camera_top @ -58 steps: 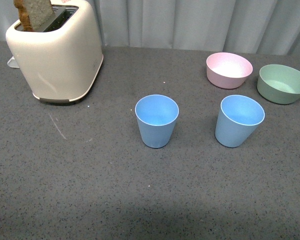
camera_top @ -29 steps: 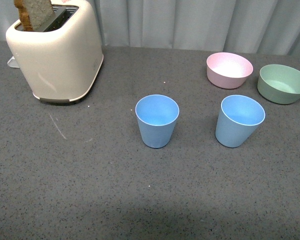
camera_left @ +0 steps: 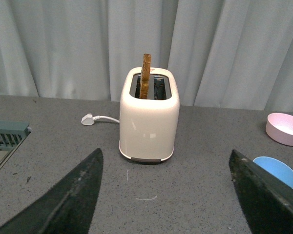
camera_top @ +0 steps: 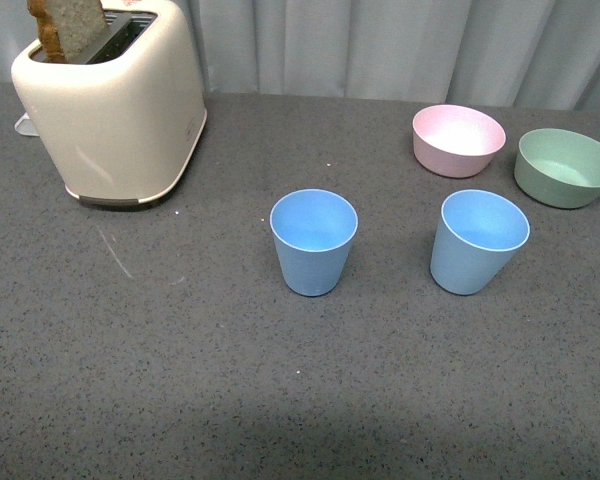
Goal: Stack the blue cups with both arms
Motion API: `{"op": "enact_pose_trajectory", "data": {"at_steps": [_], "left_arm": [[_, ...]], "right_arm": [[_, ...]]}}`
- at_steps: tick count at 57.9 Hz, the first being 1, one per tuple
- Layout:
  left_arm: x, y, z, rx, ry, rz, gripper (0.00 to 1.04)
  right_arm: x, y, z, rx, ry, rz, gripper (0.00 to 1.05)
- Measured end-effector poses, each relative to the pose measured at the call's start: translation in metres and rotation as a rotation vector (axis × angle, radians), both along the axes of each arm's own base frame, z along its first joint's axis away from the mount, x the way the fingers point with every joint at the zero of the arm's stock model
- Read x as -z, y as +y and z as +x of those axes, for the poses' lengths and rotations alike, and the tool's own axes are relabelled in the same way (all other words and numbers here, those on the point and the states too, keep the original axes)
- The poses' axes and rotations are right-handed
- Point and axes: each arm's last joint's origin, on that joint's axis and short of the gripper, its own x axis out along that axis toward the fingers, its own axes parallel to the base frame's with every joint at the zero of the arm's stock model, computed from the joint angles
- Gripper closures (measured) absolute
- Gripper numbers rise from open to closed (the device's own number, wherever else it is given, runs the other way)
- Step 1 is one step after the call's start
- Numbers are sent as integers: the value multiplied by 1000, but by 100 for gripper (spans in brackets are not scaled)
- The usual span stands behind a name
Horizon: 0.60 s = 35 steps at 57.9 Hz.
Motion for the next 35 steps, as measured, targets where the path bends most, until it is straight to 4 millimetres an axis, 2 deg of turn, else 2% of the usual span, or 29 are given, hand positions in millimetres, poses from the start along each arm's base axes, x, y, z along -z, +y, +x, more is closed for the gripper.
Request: {"op": "enact_pose_trajectory", "data": {"at_steps": [4,7,11,21,26,35], "left_arm": [[0,0,0,0,0,0,5],[0,0,0,0,0,2,7],[0,0,0,0,0,2,7],[0,0,0,0,0,2,7],[0,0,0,0,0,2,7],[0,0,0,0,0,2,7]], "right_arm": [[4,-1,5,-10,62,-144,10],[4,-2,14,-13,125,-214,10],[0,-3,29,-14,176,-225,10],[-7,-4,79,-25,306,-140,10],[3,-2,113,-28,454,-49,10],[23,6,160,-37,637,48,10]]}}
